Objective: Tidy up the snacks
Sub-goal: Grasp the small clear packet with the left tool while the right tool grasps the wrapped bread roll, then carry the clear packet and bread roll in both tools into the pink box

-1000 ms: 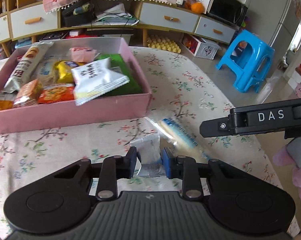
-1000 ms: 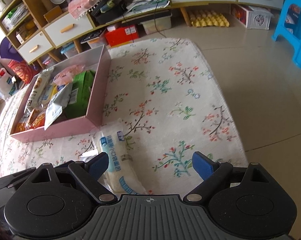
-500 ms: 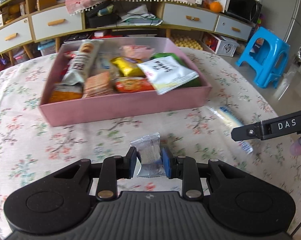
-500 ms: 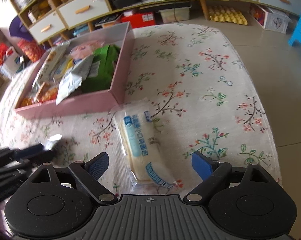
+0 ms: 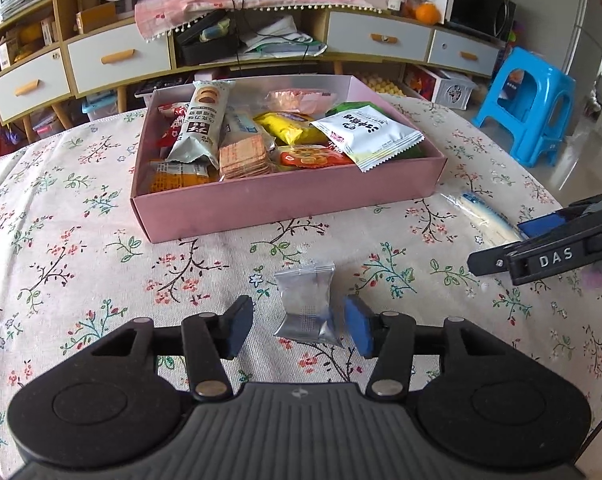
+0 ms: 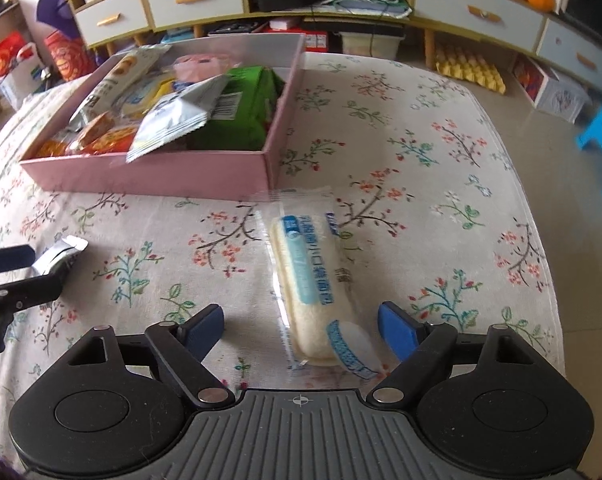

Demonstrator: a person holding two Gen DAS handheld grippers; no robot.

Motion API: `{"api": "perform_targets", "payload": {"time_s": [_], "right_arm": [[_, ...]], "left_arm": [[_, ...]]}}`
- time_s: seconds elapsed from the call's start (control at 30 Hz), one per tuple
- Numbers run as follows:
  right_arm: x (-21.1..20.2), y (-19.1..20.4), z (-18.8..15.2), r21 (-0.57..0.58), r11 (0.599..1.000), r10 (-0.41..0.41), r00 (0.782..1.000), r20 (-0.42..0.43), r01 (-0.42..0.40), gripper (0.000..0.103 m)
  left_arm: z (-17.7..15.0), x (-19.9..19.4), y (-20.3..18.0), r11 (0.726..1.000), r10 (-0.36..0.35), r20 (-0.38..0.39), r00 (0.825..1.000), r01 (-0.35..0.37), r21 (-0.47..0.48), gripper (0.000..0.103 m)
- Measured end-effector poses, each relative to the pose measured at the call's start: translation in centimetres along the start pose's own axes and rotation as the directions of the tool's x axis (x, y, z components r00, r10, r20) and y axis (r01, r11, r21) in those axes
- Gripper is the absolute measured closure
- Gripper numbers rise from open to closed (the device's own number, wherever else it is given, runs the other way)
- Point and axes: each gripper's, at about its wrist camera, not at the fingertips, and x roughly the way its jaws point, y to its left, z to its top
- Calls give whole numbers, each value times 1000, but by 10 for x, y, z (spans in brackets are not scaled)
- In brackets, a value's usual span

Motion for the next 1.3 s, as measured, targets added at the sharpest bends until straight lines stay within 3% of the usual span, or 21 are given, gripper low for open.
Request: {"api": "perform_targets", "payload": {"time_s": [0.27,0.37,0.47,0.57,0.63,0.73,1.03,1.3], "right_arm": [[1,7,2,-2,1000,-5,1000,11,5,23],[0,8,2,1,1000,-3,1000,16,3,28],[-1,9,2,1,1000,2,1000,20,-2,36],[-2,9,2,14,1000,-2,1000,31,1,50],[-3,7,3,26,1000,-11,999,38,10,66],[-4,2,5,66,998,-5,999,40,2,73],[-18,-14,8,195,978,67,996,59,-77,81],[-27,-31,7,367,909,184,980,72,-197,81]], "left_arm": [[1,6,0,1000,11,-17,1000,-11,-10,58],[2,10,-2,1000,19,-30,999,-20,-14,60],[2,11,-2,1000,26,-34,999,-27,-16,60],[3,11,-2,999,32,-38,999,-33,-21,70],[3,10,-1,999,37,-39,999,-38,-23,74],[3,8,1,999,39,-41,998,-40,-26,77],[11,-7,1,999,8,-16,1000,-9,-38,79],[16,-19,8,996,-38,-2,999,38,-85,79]]}}
